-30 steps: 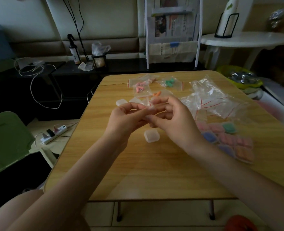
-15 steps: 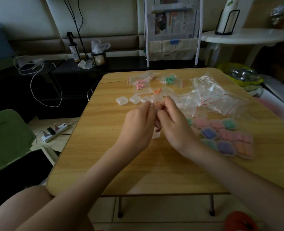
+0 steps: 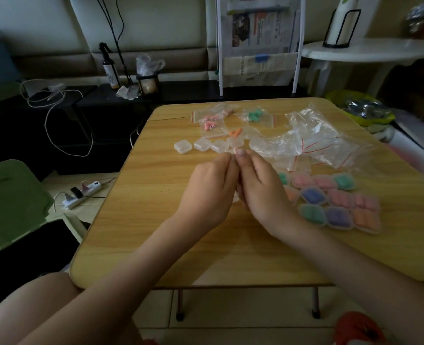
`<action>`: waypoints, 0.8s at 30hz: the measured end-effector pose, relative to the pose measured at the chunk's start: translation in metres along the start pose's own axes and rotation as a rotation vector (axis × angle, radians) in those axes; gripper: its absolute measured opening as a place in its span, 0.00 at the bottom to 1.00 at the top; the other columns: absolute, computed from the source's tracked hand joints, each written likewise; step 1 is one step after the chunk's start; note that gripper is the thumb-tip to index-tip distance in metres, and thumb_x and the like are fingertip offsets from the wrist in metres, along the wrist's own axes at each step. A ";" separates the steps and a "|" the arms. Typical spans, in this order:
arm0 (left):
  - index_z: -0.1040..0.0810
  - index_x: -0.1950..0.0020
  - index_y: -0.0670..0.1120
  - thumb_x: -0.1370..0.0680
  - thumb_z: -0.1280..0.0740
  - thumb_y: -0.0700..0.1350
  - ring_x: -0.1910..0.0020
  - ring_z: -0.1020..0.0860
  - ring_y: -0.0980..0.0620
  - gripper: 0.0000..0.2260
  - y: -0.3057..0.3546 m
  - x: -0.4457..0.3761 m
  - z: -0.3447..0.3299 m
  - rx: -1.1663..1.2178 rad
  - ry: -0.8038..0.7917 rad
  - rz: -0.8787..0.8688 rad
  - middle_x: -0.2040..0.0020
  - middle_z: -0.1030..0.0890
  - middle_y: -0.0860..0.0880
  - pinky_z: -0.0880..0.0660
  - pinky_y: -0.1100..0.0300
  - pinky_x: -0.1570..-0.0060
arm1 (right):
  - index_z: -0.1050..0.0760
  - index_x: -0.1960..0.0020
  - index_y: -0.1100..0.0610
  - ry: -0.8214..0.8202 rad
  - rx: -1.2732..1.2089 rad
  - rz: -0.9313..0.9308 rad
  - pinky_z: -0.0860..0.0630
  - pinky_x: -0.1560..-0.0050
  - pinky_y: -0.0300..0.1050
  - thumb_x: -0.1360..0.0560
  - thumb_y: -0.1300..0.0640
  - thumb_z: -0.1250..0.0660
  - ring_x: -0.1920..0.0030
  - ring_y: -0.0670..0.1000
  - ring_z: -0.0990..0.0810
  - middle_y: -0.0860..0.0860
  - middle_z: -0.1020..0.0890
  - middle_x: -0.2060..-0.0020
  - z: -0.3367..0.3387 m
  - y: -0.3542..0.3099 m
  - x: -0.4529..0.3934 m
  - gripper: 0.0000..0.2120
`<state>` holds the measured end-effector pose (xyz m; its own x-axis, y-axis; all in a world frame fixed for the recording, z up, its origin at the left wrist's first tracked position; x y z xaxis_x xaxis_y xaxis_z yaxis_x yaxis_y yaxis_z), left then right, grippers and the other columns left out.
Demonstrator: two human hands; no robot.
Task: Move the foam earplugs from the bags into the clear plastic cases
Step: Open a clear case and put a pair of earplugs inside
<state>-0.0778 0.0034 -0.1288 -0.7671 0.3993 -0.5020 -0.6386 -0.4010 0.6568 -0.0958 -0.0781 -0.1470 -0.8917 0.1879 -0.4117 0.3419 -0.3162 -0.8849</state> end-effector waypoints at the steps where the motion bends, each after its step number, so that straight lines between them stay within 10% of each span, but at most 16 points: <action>1: 0.29 0.64 0.45 0.18 0.45 0.43 0.71 0.27 0.55 0.15 0.001 0.001 0.001 0.011 0.016 0.007 0.70 0.25 0.52 0.33 0.64 0.73 | 0.32 0.62 0.54 0.011 0.028 0.016 0.36 0.72 0.34 0.17 0.52 0.48 0.75 0.42 0.30 0.46 0.30 0.75 0.001 -0.001 0.000 0.16; 15: 0.37 0.67 0.47 0.19 0.43 0.42 0.76 0.38 0.56 0.15 0.001 0.004 0.011 -0.196 0.170 0.026 0.74 0.35 0.54 0.43 0.63 0.75 | 0.36 0.58 0.54 0.137 0.607 0.315 0.41 0.74 0.40 0.19 0.56 0.42 0.75 0.45 0.33 0.44 0.33 0.73 0.020 -0.031 0.001 0.09; 24: 0.31 0.63 0.42 0.19 0.43 0.45 0.75 0.34 0.52 0.14 -0.004 0.002 0.027 -0.087 0.200 0.110 0.71 0.28 0.47 0.36 0.56 0.75 | 0.28 0.48 0.58 0.019 0.503 0.402 0.29 0.65 0.34 0.24 0.61 0.35 0.64 0.44 0.27 0.46 0.27 0.53 0.013 -0.037 0.001 0.06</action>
<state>-0.0746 0.0277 -0.1176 -0.8238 0.1815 -0.5371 -0.5465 -0.5061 0.6672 -0.1133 -0.0783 -0.1123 -0.7163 -0.0214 -0.6975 0.4633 -0.7621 -0.4524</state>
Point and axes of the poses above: each hand's wrist, its own x-axis away from the middle knuckle, its own z-axis out of the back of the hand, y = z × x, the point moved 10 cm from there along -x, towards the middle knuckle
